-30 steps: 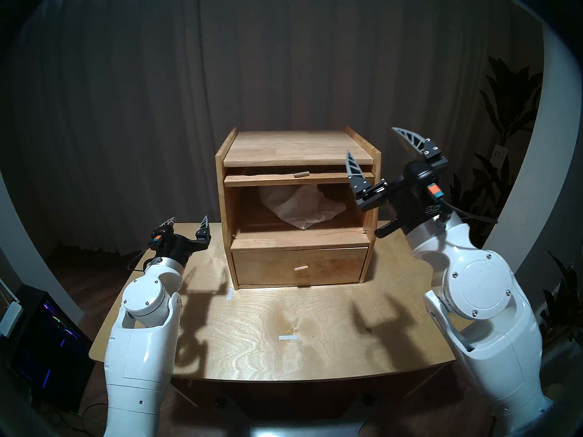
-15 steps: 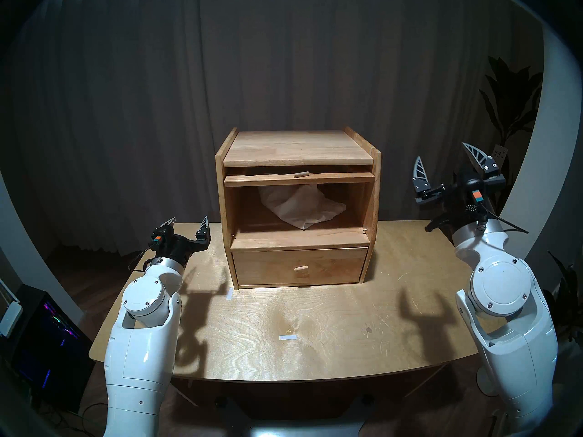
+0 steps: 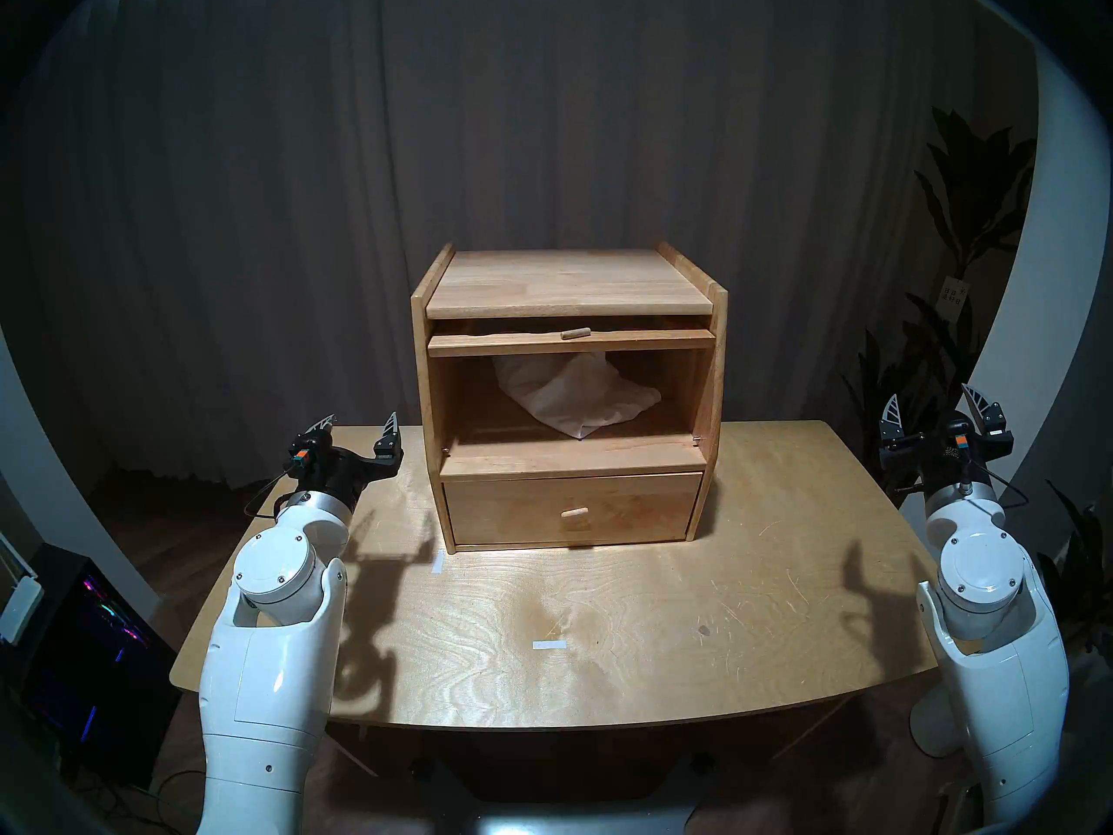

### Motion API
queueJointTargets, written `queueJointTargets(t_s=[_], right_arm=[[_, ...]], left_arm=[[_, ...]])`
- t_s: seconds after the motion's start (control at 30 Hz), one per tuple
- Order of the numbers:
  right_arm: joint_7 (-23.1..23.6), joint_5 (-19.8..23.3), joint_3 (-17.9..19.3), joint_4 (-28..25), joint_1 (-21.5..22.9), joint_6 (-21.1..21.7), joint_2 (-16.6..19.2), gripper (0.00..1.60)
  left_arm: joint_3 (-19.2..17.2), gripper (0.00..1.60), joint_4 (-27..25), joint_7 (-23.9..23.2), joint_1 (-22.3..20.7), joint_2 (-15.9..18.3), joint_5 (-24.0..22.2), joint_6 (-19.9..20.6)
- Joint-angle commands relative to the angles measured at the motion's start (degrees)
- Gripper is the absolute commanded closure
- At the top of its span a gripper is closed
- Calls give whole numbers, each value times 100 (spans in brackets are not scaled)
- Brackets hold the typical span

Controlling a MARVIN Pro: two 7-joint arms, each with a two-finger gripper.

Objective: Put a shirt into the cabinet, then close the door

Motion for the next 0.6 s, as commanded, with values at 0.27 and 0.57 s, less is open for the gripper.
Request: queueJointTargets(t_s=[0.27,0.57], right_arm=[[1413,1139,-337,966,1085,-1241,434,0],[2347,1852,-341,1943,1364,-2008,505,0]], left_arm=[[8,0,-154,-5,-95,7,-13,-49],[10,0,-182,-1,-86,7,-19,-52]])
